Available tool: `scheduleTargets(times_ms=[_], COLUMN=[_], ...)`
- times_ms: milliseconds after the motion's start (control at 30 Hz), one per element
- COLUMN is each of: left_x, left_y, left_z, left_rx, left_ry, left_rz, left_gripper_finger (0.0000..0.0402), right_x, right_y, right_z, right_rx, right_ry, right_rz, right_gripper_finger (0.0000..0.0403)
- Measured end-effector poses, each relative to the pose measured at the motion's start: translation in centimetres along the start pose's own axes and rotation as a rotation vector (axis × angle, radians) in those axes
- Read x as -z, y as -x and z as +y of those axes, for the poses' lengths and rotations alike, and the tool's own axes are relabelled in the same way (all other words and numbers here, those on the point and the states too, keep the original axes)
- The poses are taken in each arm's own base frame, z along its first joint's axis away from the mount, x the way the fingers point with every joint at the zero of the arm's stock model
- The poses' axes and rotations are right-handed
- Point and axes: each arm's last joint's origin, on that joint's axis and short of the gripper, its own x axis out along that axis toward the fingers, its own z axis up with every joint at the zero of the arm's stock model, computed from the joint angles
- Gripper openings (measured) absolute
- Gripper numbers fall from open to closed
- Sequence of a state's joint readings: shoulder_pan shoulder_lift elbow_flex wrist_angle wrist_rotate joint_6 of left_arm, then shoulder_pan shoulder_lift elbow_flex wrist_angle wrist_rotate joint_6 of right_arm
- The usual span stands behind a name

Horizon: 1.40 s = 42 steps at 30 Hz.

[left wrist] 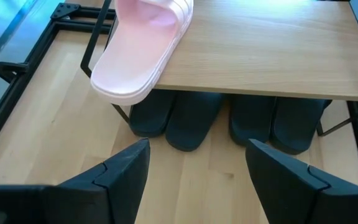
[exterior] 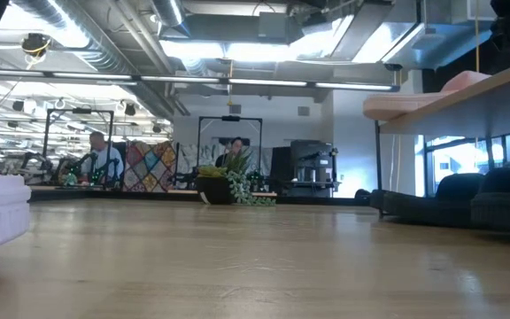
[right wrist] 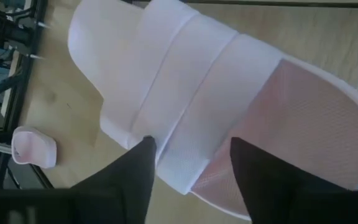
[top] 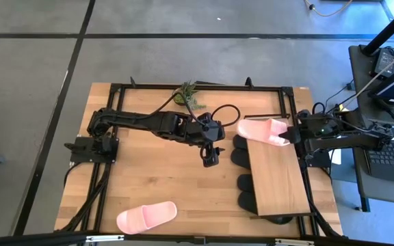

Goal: Pick and place slides into the shelf
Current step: Put the top pink slides on the shelf

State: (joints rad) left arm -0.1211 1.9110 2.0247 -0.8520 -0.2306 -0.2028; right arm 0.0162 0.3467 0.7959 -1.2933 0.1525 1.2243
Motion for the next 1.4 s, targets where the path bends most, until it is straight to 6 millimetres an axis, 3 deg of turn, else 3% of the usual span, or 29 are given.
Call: scheduleTargets(times_ms=[433, 733, 900, 1133, 1400], left_x=[0.0, 0.0, 0.0, 0.0, 0.0], left_y=[0.0, 0.0, 0.0, 0.0, 0.0], left_z=[0.0, 0.0, 0.0, 0.0, 0.0], left_rx=[0.000, 0.000, 0.000, 0.000, -0.001], left_ry=[0.000, 0.000, 0.000, 0.000, 0.000], left_rz=[0.000, 0.000, 0.000, 0.000, 0.000], left_gripper_finger=[0.0257, 0.0257, 0.0257, 0.0257, 0.0257], right_x=[-0.1, -0.1, -0.1, -1.1, -1.7], right_y=[0.0, 0.0, 0.1, 4.1, 9.1], right_z=[0.1, 0.1, 0.1, 1.3, 2.1], right_rx=[-0.005, -0.005, -0.009, -0.170, -0.428], right_ry=[0.047, 0.102, 0.107, 0.121, 0.132], right_rz=[-0.018, -0.019, -0.020, -0.070, -0.002], right_gripper_finger=[0.0131, 0.0015, 0.0010, 0.0004, 0.0002])
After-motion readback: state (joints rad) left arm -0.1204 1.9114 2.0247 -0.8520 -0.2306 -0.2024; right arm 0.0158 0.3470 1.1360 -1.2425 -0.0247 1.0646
